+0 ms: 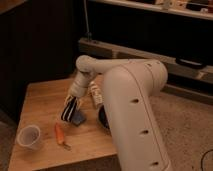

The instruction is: Place the eraser on the white sponge

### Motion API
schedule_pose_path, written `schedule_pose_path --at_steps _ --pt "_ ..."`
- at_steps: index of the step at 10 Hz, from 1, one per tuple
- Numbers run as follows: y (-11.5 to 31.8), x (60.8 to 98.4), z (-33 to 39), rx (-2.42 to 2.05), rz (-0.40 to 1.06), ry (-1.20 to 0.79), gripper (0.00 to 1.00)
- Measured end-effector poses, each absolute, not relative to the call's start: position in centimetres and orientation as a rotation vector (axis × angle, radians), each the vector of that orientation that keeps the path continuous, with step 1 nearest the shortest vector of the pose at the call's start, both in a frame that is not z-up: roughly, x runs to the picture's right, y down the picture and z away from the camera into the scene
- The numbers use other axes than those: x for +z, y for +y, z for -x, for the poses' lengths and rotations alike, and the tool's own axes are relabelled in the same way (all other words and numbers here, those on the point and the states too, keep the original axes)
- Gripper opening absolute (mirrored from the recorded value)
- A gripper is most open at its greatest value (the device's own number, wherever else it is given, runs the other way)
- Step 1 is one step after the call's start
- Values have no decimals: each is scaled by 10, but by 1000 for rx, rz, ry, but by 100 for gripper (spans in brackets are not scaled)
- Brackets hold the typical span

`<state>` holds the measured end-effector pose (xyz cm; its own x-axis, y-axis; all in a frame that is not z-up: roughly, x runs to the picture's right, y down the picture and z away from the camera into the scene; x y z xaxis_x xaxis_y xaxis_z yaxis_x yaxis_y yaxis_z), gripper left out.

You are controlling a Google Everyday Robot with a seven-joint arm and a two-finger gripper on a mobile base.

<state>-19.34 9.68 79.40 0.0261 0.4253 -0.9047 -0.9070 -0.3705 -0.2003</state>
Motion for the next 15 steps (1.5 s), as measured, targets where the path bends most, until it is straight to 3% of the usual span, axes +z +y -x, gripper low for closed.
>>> schedule_pose_path --at_steps 5,15 --pt "140 773 192 1517 1201 658 0" --pt "153 809 164 1612 1128 695 0"
